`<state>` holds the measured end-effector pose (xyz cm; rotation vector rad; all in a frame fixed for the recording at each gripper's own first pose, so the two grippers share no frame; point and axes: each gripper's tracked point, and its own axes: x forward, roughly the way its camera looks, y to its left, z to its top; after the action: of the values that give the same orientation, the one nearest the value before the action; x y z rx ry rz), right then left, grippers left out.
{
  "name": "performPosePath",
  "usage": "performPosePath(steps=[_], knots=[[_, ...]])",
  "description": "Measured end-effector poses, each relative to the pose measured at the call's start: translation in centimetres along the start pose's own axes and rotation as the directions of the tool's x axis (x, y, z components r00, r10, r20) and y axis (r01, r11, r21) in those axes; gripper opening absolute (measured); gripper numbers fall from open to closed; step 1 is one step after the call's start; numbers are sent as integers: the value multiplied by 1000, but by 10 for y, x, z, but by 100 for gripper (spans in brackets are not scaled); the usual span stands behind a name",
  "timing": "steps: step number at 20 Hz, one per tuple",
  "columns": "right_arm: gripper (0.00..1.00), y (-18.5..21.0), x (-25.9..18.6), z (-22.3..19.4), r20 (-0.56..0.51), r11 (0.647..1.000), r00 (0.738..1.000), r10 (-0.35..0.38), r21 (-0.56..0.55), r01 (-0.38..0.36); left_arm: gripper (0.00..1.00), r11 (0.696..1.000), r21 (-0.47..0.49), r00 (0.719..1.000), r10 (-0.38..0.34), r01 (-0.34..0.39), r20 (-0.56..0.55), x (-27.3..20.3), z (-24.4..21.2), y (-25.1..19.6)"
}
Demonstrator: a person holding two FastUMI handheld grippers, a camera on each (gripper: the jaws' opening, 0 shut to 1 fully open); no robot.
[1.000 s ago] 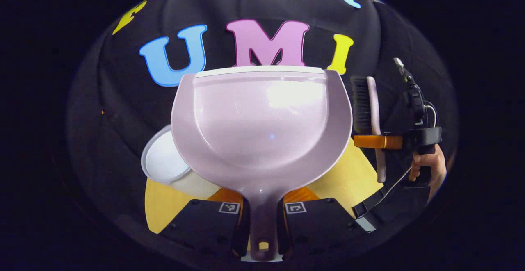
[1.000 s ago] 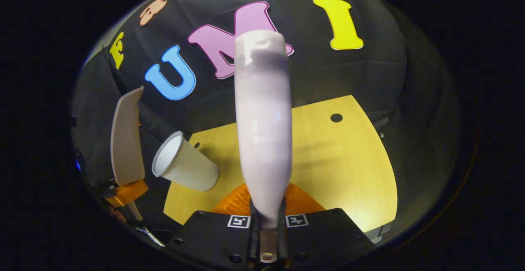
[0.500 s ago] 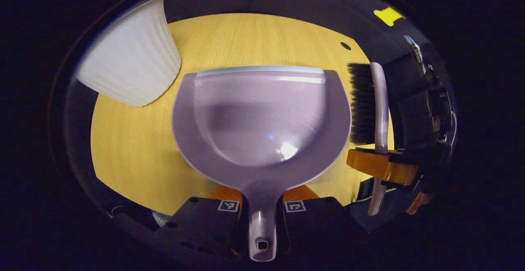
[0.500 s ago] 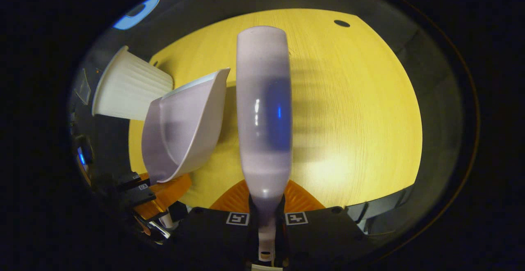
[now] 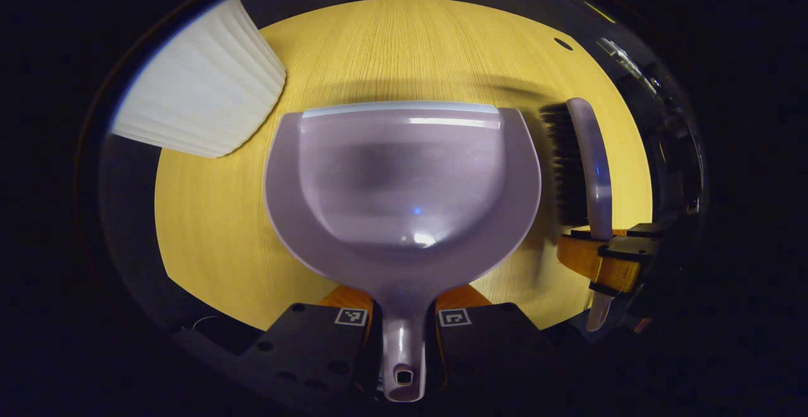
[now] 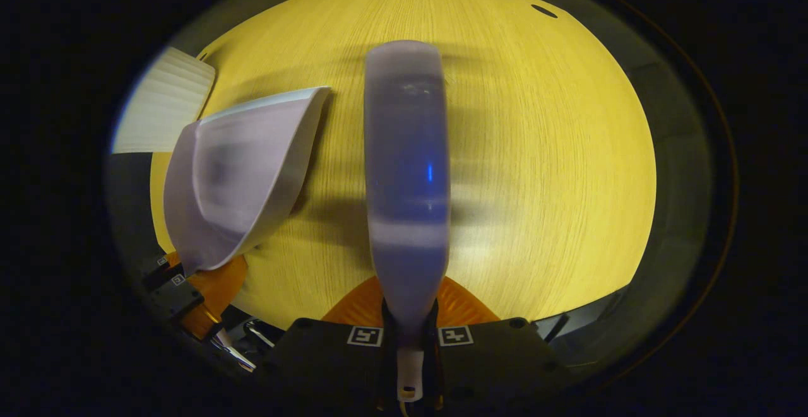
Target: Pick up the small broom and dustpan from the desktop, sweep the trash into the dustpan with the broom, and then empty the trash into the garbage bin.
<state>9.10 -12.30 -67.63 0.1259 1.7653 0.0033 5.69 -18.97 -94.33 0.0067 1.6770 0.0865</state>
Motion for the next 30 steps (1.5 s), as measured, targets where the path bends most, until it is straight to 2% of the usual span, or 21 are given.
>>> performPosePath(steps=[3, 6, 7, 8, 11, 16, 18, 19, 20, 21, 22, 23, 24, 25, 27, 30], knots=[[18, -6, 3, 4, -68, 1000, 997, -22, -2, 22, 25, 1000, 7, 999, -5, 5, -41, 18, 1, -1], [18, -2, -1, 25, -59, 1000, 998, -23, 3, 24, 25, 1000, 3, 999, -7, 7, -53, 15, 8, 0], [11, -1, -3, 21, -60, 1000, 998, -26, 6, 26, 25, 1000, 7, 998, -4, 5, -61, 17, 5, 0], [19, 0, 0, 24, -58, 1000, 998, -28, 11, 28, 25, 1000, 4, 997, -9, 9, -71, 22, 6, -1], [21, -1, 0, 22, -73, 999, 997, -39, 9, 40, 28, 999, 1, 987, -44, 45, -154, 34, -2, 1], [27, 0, 0, 22, -89, 999, 995, -40, 15, 41, 29, 999, 4, 982, -46, 47, -182, 33, 0, 0], [27, -1, 0, 20, -92, 999, 995, -46, 12, 47, 33, 999, 0, 980, -48, 49, -194, 33, -3, -4], [30, -3, -1, 20, -91, 999, 995, -51, 11, 52, 37, 998, -1, 975, -56, 57, -214, 33, -8, -8], [45, -5, -4, 14, -88, 999, 995, -48, 12, 49, 50, 998, 0, 974, -60, 61, -217, 32, -8, -10], [48, -5, -9, 13, -91, 999, 995, -49, 11, 51, 69, 999, 1, 977, -48, 50, -206, 33, -7, -9], [56, -5, -12, 13, -86, 998, 995, -52, 15, 53, 79, 999, -2, 979, -44, 45, -200, 35, -6, -9], [62, -6, -12, 12, -81, 999, 995, -50, 17, 51, 84, 999, -13, 976, -47, 45, -211, 32, -10, -10], [89, -8, -15, 14, -74, 998, 996, -54, 19, 55, 83, 999, -19, 974, -54, 51, -220, 30, -12, -11], [95, -8, -19, 15, -64, 998, 997, -50, 22, 51, 84, 998, -19, 975, -59, 57, -212, 28, -12, -13], [97, -3, -25, 17, -51, 999, 998, -45, 18, 46, 84, 999, -21, 983, -47, 44, -178, 21, -10, -11], [97, 2, -39, 17, -17, 1000, 1000, -25, -6, 25, 84, 997, 13, 987, -77, 80, -141, -1, -16, -15]])
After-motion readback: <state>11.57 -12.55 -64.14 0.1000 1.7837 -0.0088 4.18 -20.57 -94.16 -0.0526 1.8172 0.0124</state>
